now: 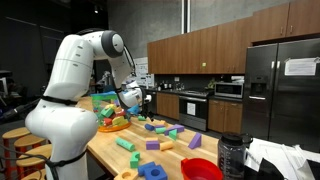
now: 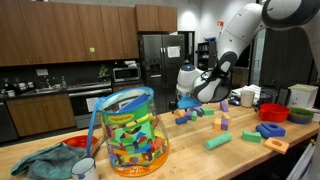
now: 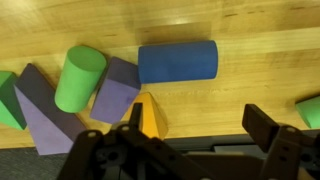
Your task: Put the blue cylinder and the orange triangle into the bag
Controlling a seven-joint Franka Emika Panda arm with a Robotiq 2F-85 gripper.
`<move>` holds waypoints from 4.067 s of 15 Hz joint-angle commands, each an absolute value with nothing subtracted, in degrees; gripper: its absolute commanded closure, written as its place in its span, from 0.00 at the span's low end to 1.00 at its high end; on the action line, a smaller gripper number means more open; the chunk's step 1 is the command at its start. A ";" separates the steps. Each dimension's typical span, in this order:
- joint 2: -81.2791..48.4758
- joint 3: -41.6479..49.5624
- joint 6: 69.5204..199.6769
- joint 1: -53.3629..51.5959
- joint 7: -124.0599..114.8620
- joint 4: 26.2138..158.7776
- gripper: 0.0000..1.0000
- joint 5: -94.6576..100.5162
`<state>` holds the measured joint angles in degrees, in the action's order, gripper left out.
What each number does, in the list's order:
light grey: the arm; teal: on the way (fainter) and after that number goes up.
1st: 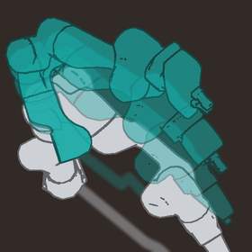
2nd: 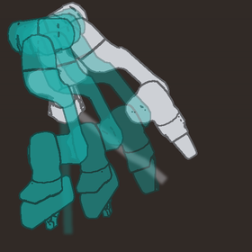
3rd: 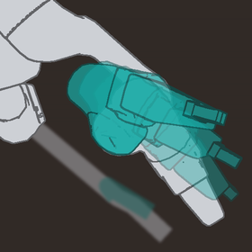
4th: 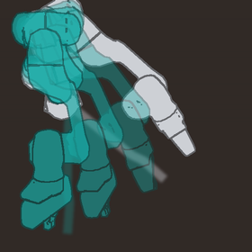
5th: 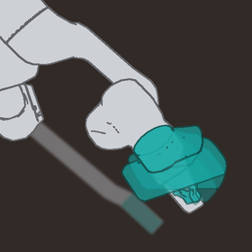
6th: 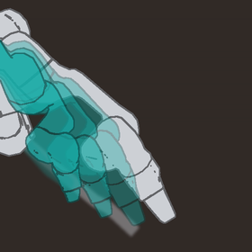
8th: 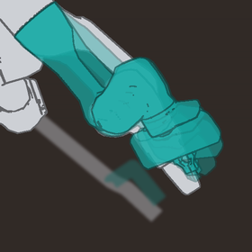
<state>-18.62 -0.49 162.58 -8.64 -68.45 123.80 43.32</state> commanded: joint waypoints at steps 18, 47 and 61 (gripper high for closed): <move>-19.10 2.08 163.88 -15.17 -88.13 122.81 0.00 47.49; -23.39 1.46 147.62 -16.16 -91.27 121.97 0.00 38.89; -21.07 0.66 151.33 -16.61 -89.79 122.39 0.38 39.07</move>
